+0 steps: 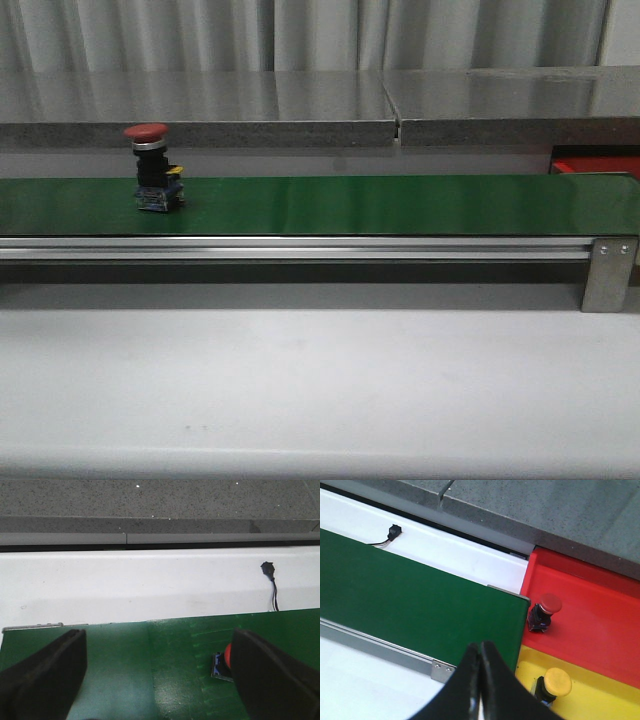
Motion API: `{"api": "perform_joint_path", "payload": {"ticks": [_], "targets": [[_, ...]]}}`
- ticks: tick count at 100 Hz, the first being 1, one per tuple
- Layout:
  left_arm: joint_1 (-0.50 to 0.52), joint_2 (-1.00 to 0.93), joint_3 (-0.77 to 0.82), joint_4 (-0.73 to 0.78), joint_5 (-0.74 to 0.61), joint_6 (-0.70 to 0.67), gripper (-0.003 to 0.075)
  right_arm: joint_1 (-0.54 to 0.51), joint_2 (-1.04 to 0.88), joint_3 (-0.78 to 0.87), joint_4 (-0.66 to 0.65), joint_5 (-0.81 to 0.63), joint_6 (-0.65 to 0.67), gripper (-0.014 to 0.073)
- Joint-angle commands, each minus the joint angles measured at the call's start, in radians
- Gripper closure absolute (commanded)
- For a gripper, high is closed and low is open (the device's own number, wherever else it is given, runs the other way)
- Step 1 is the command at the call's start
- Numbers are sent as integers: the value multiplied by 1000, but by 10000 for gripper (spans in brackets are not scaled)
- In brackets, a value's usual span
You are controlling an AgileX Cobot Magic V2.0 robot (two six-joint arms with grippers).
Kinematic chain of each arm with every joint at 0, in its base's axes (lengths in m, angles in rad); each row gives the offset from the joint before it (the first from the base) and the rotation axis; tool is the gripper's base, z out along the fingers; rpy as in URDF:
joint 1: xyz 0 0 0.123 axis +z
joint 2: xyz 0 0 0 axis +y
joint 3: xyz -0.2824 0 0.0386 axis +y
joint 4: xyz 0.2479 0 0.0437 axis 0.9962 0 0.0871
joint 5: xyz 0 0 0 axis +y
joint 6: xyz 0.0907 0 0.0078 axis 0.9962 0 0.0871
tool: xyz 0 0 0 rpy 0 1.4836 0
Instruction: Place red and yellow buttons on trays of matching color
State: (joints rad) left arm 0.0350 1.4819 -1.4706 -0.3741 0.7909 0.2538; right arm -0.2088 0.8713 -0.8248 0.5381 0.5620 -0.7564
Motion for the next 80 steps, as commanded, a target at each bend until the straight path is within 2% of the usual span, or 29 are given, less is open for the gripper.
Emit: {"api": "perform_joint_path", "payload": {"ticks": [1,15,55,80], "targets": [[-8,-133,79,-42,-135,2,154,0,-7,-25,30,-54,-8,712],[-8,-280,272,-42,-225,23,154,0,-7,-25,30,-54,-8,712],[-8,-650,780,-66,-373,23,154,0,-7,-25,30,-54,-8,712],[-8,-813,880,-82,-372,23,166,0,-7,-25,30,-54,-8,712]]}}
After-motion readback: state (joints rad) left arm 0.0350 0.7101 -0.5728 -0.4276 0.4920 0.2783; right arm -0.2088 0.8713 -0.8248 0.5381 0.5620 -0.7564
